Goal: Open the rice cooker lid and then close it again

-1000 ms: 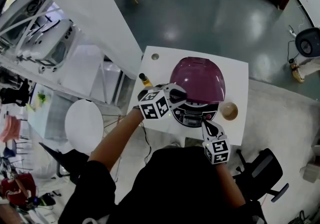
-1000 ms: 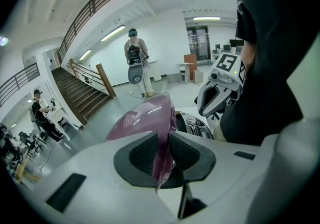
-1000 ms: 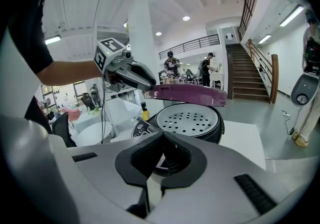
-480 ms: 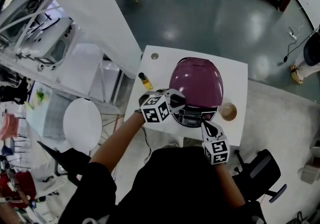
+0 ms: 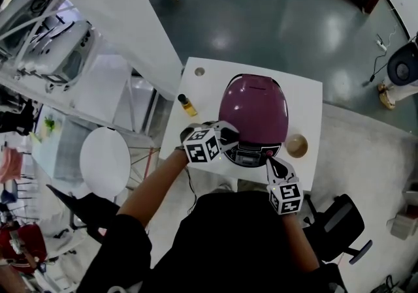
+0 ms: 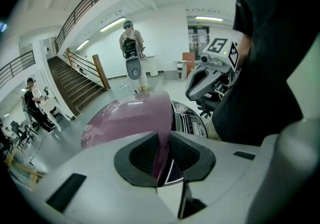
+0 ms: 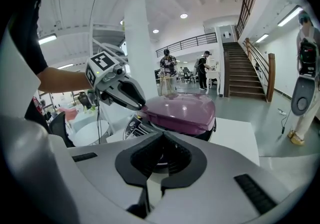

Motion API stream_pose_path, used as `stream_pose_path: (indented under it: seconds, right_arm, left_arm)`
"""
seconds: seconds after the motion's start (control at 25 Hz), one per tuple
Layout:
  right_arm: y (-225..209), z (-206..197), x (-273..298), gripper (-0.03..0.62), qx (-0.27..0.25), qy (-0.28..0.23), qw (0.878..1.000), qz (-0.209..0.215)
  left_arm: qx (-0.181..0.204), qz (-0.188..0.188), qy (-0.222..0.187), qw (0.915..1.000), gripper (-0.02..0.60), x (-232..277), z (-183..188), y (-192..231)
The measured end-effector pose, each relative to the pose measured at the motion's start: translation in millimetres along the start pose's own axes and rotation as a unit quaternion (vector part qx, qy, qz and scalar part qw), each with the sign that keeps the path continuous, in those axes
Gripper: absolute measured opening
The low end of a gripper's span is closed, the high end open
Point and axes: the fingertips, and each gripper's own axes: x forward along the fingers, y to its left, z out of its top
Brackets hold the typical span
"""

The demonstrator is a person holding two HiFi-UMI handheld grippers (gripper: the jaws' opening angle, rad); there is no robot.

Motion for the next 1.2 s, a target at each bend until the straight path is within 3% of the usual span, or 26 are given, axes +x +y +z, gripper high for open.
stream_pose_path:
  seconds: [0.6,0.84,1.2]
  right_arm:
    - [-10.7,0.0,7.7,0.0,0.004,0.012,1.0,0.0]
    - [-16.1,0.5,13.0,0.0,0.005,0.016,1.0,0.002]
    - [-16.7,1.3,19.2,0.0,0.005,0.023,1.0,0.008]
  left_arm:
    - [-0.003,-0.031,0.032,0.999,0.06,20.0,-17.3,-8.8]
    - [-0.019,-0.04,0.031,0.9985,0.057,20.6,-18.6,-8.1]
    - [-0.048,-0.081,0.052,0.9942,0.009,22.4,-18.2,-2.9]
